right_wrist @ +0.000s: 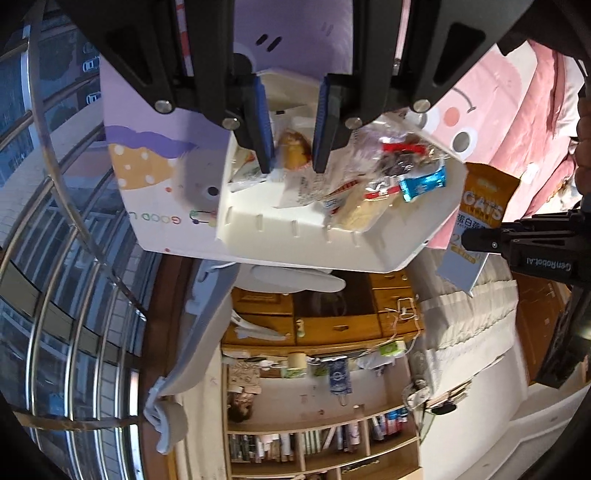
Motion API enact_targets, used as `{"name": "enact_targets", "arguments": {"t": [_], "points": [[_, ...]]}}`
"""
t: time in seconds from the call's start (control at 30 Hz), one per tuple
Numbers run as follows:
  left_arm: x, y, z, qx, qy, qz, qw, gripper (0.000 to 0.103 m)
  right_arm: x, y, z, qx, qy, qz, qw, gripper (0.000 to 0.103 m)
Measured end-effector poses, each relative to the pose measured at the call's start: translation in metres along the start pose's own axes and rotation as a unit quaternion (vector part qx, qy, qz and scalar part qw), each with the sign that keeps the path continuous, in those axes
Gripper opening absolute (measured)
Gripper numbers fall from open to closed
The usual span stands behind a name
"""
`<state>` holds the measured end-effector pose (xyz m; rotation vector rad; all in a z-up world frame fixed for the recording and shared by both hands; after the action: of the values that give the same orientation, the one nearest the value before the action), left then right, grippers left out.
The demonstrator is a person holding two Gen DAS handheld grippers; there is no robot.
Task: Organize snacks
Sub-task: 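Carry the OATS bar over the tray and open the left tool, then grasp the green pastry pack with the left tool while the right tool reaches the nut bag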
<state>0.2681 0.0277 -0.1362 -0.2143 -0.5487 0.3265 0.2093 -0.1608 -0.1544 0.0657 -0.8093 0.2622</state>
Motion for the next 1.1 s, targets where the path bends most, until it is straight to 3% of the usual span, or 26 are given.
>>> {"name": "enact_targets", "arguments": {"t": [0.13, 0.2, 0.37, 0.73, 1.1], "points": [[-0.004, -0.003, -0.003, 0.002, 0.015, -0.005, 0.9999, 0.051, -0.006, -0.007, -0.002, 0.011, 0.022, -0.032, 0.999, 0.026], [-0.008, -0.001, -0.003, 0.011, 0.023, -0.007, 0.9997, 0.057, -0.010, -0.008, -0.001, 0.011, 0.026, -0.040, 0.999, 0.029], [-0.025, 0.011, -0.003, 0.031, 0.046, -0.011, 0.9984, 0.059, -0.020, -0.006, 0.001, 0.014, 0.035, -0.049, 0.998, 0.035], [-0.072, 0.055, -0.011, 0.069, 0.102, 0.009, 0.9923, 0.080, -0.050, 0.017, -0.002, 0.076, 0.090, -0.081, 0.990, 0.050], [-0.121, 0.084, -0.049, 0.087, 0.180, 0.002, 0.9797, 0.080, -0.075, 0.051, -0.042, 0.144, 0.153, -0.082, 0.974, 0.063]]}}
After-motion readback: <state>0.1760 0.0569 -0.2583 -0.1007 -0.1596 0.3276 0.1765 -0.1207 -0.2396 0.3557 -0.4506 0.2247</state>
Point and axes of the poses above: each gripper's, at about its wrist camera, not at the fingertips, and z roughly against the way its jaws point, y to its left, x to its top, the point moved 3 cm from there along -z, roughly the way its jaws point, and after that the axes turned 6 degrees about z, right-handed, at the moved point
